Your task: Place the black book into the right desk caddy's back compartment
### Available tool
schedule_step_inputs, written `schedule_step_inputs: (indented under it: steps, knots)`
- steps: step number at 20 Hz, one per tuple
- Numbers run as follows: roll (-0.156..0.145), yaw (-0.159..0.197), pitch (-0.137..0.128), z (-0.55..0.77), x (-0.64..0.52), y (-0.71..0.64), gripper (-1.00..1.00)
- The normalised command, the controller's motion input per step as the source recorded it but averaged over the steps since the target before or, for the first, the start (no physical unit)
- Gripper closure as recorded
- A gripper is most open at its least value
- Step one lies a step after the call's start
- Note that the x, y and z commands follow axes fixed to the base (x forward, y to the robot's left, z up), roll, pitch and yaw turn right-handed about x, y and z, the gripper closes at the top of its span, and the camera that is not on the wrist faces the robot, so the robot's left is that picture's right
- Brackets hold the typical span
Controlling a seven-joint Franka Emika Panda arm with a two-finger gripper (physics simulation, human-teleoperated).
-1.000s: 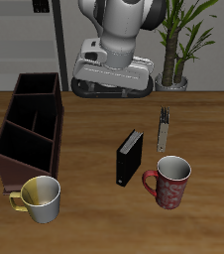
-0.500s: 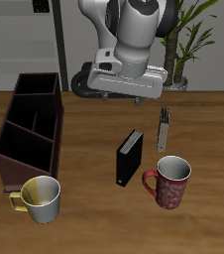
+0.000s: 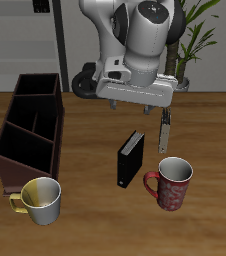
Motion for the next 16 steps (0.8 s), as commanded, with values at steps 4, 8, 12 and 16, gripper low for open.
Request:
schedule_step_inputs:
  steps: [4,8,12,16]
  knots:
    - [0.027,-0.047,-0.002,-0.21,0.16,0.06,-1.00]
    - [-0.002,-0.015,-0.016,-0.25,0.13,0.10,-1.00]
    - [0.018,-0.051,0.000,-0.34,0.13,0.05,-1.00]
    - [-0.007,-0.032,0.025,-0.39,0.13,-0.03,-1.00]
